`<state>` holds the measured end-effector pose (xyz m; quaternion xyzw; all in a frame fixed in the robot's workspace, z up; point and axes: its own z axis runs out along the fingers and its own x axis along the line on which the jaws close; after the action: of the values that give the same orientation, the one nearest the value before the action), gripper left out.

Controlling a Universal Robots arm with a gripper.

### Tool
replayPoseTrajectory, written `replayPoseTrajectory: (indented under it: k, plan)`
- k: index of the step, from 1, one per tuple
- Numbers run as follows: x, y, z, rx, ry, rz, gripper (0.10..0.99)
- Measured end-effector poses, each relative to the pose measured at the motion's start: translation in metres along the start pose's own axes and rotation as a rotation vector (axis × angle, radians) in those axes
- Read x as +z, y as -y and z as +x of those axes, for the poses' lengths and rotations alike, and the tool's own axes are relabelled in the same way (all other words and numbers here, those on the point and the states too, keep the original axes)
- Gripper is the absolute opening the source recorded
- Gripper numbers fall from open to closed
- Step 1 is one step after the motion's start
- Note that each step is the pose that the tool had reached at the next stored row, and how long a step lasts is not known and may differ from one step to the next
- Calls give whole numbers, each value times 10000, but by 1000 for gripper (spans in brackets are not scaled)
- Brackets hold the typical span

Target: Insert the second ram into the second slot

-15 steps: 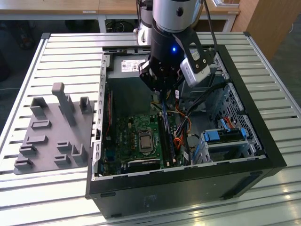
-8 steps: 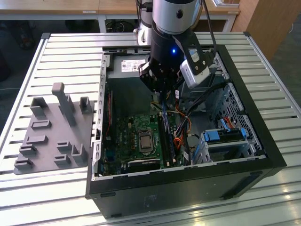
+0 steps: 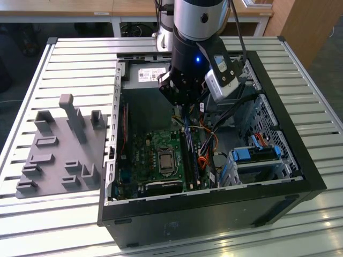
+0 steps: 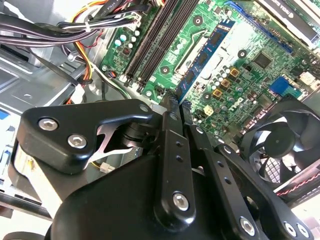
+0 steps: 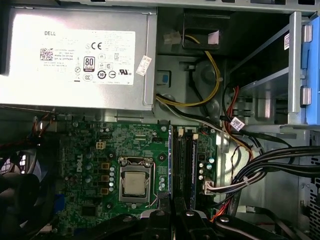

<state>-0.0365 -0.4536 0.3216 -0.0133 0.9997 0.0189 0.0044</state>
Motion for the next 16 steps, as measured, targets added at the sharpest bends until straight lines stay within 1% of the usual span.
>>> replayPoseTrajectory:
  k: [16]
  plan:
    - [43,3,1,0,0,2,141]
